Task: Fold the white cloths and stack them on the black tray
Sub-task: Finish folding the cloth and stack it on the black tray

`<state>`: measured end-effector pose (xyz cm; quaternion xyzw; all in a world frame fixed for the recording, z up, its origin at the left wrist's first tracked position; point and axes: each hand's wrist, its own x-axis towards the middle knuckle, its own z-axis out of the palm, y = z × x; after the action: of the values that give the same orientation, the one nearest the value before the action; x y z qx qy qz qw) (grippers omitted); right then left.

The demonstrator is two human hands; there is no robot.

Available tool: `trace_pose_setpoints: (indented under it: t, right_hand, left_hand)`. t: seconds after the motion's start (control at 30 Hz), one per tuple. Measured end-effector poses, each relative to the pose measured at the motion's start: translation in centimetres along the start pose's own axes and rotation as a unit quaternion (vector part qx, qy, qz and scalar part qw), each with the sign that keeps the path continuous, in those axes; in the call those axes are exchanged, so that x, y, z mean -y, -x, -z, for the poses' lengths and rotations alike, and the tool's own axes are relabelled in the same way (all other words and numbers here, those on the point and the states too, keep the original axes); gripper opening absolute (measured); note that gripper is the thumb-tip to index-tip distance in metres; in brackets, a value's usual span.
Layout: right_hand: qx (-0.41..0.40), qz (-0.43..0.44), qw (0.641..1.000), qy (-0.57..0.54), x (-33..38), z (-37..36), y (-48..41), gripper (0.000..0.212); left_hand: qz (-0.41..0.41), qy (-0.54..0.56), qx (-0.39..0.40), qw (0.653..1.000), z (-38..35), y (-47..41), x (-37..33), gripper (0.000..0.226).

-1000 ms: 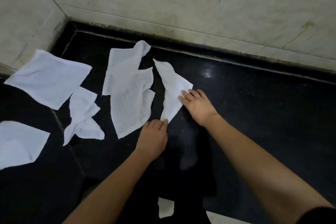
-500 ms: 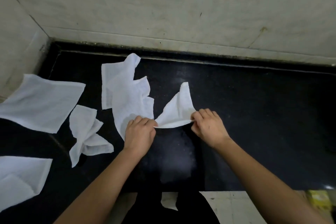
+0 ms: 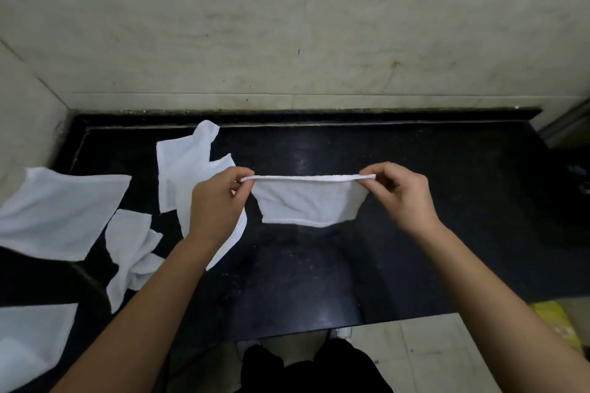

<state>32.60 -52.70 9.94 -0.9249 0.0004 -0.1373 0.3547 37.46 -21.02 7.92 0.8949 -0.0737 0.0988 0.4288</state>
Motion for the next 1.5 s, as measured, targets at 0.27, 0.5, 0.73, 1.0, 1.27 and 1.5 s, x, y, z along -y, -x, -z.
trace_pose_setpoints:
  t: [0.27, 0.5, 0.73, 1.0, 1.27, 1.5]
  right_hand:
    - [-0.032, -0.057, 0.997, -0.035, -1.4, 2.5, -1.0, 0.016]
    - [-0.086, -0.057, 0.992, -0.078, -2.7, 1.8, -0.2, 0.011]
    - [0.164, -0.072, 0.979, 0.099, -8.8, -3.4, 8.5, 0.018]
    - [0.314, 0.0, 0.929, 0.198, -10.7, -5.1, 14.7, 0.015]
    - [0.375, 0.029, 0.899, 0.225, -10.8, -4.2, 14.7, 0.05]
    - [0.376, -0.147, 0.912, 0.075, -10.3, -3.1, 12.0, 0.01]
  left_hand:
    - [0.015, 0.038, 0.007, 0.999, -2.7, -1.8, -3.9, 0.005]
    - [-0.083, -0.037, -0.045, 0.995, -4.1, -0.9, -4.2, 0.008]
    - [-0.167, -0.219, 0.179, 0.944, -7.8, 8.6, 4.0, 0.011]
    - [-0.135, -0.196, 0.298, 0.924, -8.1, 16.1, 6.4, 0.004]
    - [-0.178, -0.189, 0.351, 0.9, -7.7, 16.2, 6.8, 0.01]
    - [0.054, -0.08, 0.373, 0.923, -7.0, 12.9, 5.3, 0.008]
